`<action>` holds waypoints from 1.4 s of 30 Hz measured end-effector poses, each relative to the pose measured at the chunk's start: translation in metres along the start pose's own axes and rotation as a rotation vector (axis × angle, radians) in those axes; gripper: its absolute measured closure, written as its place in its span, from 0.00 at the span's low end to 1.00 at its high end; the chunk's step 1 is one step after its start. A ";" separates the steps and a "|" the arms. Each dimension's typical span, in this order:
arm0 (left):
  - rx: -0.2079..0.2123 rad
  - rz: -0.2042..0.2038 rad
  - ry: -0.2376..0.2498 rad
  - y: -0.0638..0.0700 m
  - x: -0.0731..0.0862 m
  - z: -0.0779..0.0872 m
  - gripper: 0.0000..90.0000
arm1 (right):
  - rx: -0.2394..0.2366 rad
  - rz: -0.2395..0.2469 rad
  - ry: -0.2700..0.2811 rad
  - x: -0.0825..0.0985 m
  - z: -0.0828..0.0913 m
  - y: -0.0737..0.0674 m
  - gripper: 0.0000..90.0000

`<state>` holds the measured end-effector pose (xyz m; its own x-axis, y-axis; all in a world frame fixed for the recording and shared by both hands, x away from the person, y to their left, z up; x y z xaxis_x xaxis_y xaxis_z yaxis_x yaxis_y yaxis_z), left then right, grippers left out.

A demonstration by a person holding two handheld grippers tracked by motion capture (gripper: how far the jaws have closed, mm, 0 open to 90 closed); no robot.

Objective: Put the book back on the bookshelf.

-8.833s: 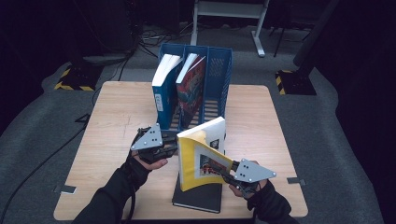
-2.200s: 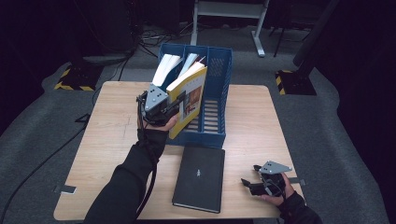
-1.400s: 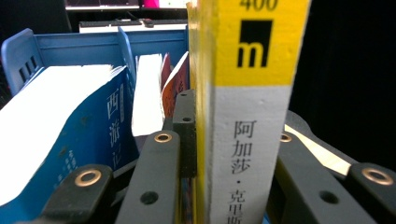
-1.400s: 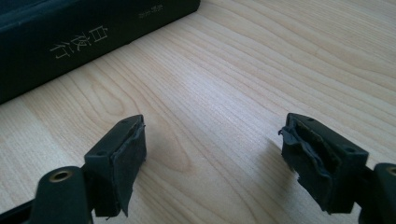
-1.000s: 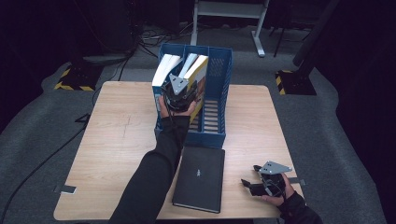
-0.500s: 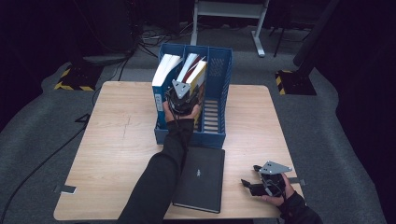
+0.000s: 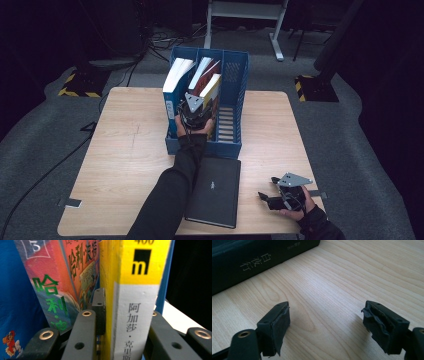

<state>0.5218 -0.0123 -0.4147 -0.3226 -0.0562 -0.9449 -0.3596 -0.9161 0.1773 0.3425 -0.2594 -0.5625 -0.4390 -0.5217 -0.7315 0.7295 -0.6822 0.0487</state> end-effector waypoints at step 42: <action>0.157 -0.174 -0.104 -0.007 0.039 0.039 0.66 | 0.001 -0.001 0.000 0.000 0.000 0.000 0.24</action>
<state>0.4778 0.0074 -0.4419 -0.3297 0.1458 -0.9328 -0.5463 -0.8352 0.0625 0.3425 -0.2591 -0.5626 -0.4399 -0.5208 -0.7316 0.7283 -0.6835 0.0486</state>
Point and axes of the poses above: each handheld gripper's, and its own axes: z roughly backward along the jaws, x roughly out of its underside, y roughly to its right, the point moved 9 cm from there along -z, roughly forward along the jaws, and after that the axes turned 3 degrees about z, right-handed, at the moved point
